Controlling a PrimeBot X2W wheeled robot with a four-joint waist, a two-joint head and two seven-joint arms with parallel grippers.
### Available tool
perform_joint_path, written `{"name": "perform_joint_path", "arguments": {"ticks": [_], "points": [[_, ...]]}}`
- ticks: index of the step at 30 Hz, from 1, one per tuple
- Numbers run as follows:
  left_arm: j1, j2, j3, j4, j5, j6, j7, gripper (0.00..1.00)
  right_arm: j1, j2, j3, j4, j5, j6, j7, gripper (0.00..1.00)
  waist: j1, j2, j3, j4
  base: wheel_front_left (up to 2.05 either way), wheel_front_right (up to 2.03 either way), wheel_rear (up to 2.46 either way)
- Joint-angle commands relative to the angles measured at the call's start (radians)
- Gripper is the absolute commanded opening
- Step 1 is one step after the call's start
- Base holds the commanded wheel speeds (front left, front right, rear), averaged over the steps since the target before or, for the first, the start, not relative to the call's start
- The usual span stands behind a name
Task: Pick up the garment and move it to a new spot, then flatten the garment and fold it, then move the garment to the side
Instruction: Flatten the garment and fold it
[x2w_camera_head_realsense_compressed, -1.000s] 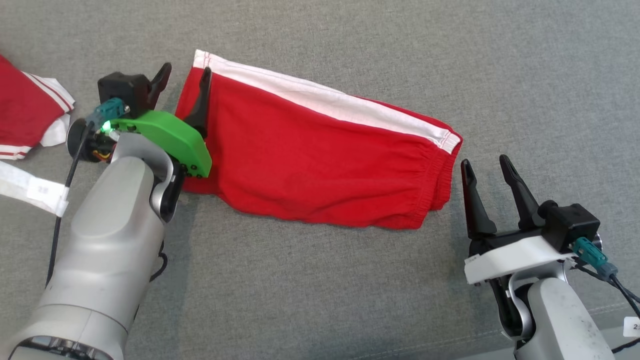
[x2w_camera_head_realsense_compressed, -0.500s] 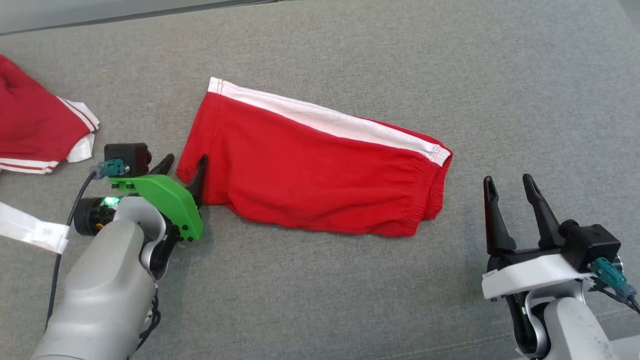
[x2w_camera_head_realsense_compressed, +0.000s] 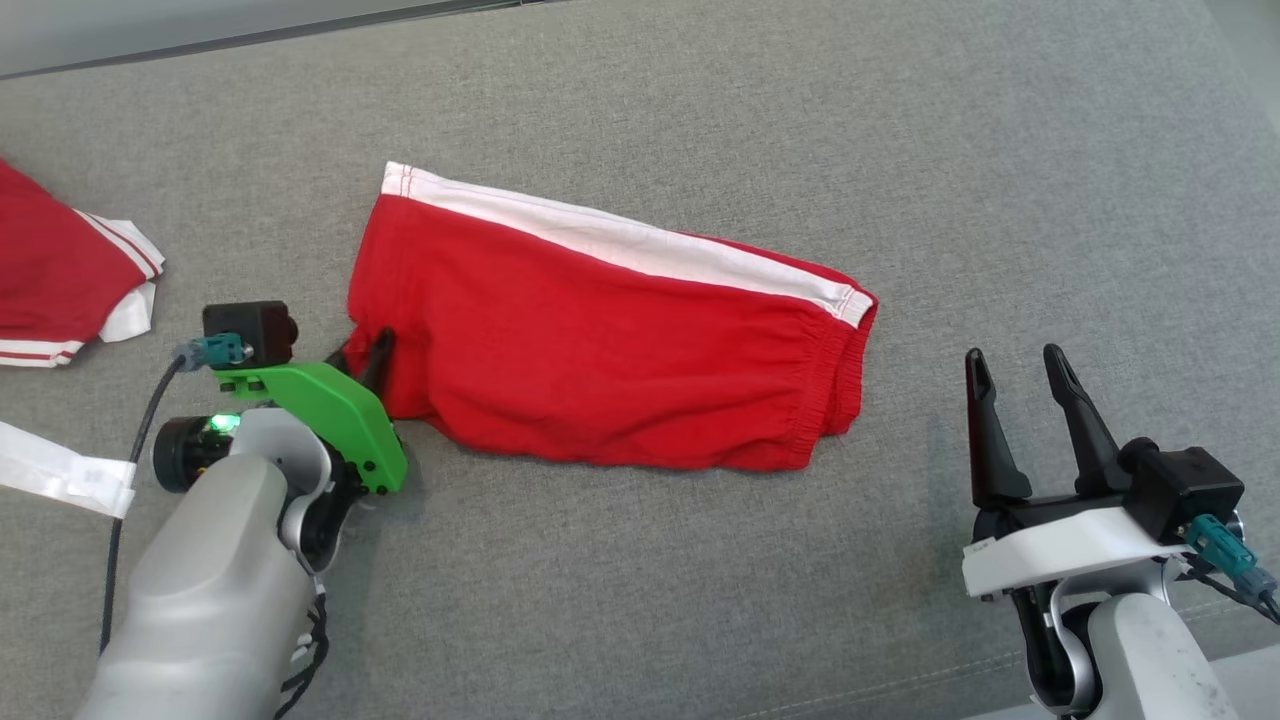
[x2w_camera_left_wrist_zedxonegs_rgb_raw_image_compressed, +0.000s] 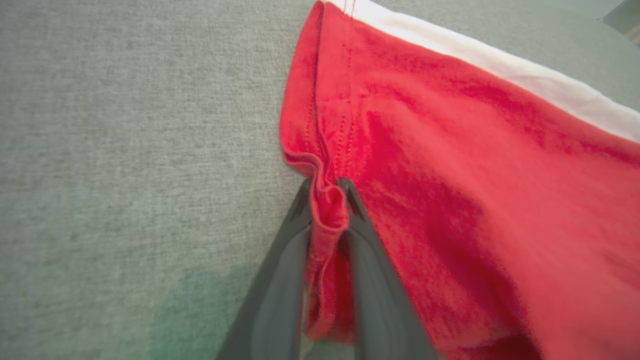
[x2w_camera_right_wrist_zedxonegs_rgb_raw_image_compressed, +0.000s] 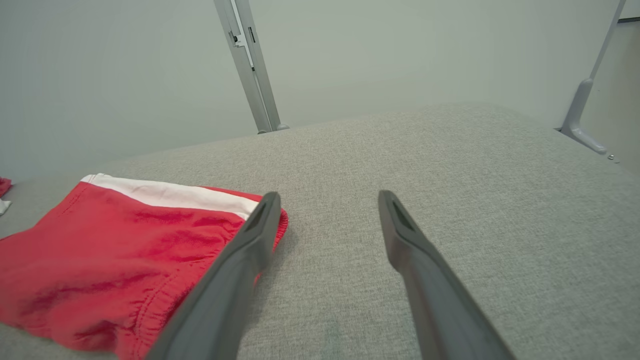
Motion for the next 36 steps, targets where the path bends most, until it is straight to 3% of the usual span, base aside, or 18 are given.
{"name": "perform_joint_path", "arguments": {"ticks": [1,7,11,25,33,34,35,36], "points": [[0.038,-0.007,-0.017,-0.006,-0.001,-0.002,0.013,0.00,0.009,-0.001,-0.005,-0.004,0.004,-0.002,-0.003,1.00,0.0000,0.0033,-0.004,0.004,0.00,0.00,0.00],[0.066,0.027,-0.021,-0.090,-0.003,-0.001,-0.027,0.00,0.013,-0.001,-0.012,-0.001,0.007,-0.002,-0.003,1.00,0.0000,0.0033,-0.028,0.026,0.00,0.00,0.00],[0.120,0.040,-0.006,-0.173,-0.013,0.026,-0.061,0.00,0.023,-0.001,-0.018,0.008,0.004,-0.002,-0.003,1.00,0.0000,0.0033,-0.052,0.050,0.00,0.00,0.00],[0.428,0.081,0.043,-0.586,-0.071,0.228,-0.065,0.00,0.042,-0.001,-0.032,0.070,-0.021,-0.002,-0.003,1.00,0.0000,0.0033,-0.095,0.138,0.00,0.00,0.00],[0.492,0.072,0.052,-0.617,-0.076,0.262,-0.095,0.00,0.024,-0.001,-0.017,0.102,-0.025,-0.002,-0.003,1.00,0.0000,0.0033,-0.105,0.148,0.00,0.00,0.00],[0.491,0.072,0.052,-0.609,-0.069,0.266,-0.107,0.10,0.022,-0.001,-0.015,0.106,-0.029,-0.002,-0.002,1.00,0.0000,0.0033,-0.107,0.149,0.00,0.00,0.00],[0.487,0.073,0.051,-0.601,-0.058,0.268,-0.122,0.47,0.019,-0.001,-0.013,0.110,-0.033,-0.002,-0.001,1.00,0.0000,0.0033,-0.109,0.150,0.00,0.00,0.00],[0.483,0.072,0.049,-0.593,-0.049,0.269,-0.136,0.93,0.018,-0.001,-0.012,0.114,-0.033,-0.002,0.002,1.00,0.0000,0.0033,-0.113,0.151,0.00,0.00,0.00]]}}
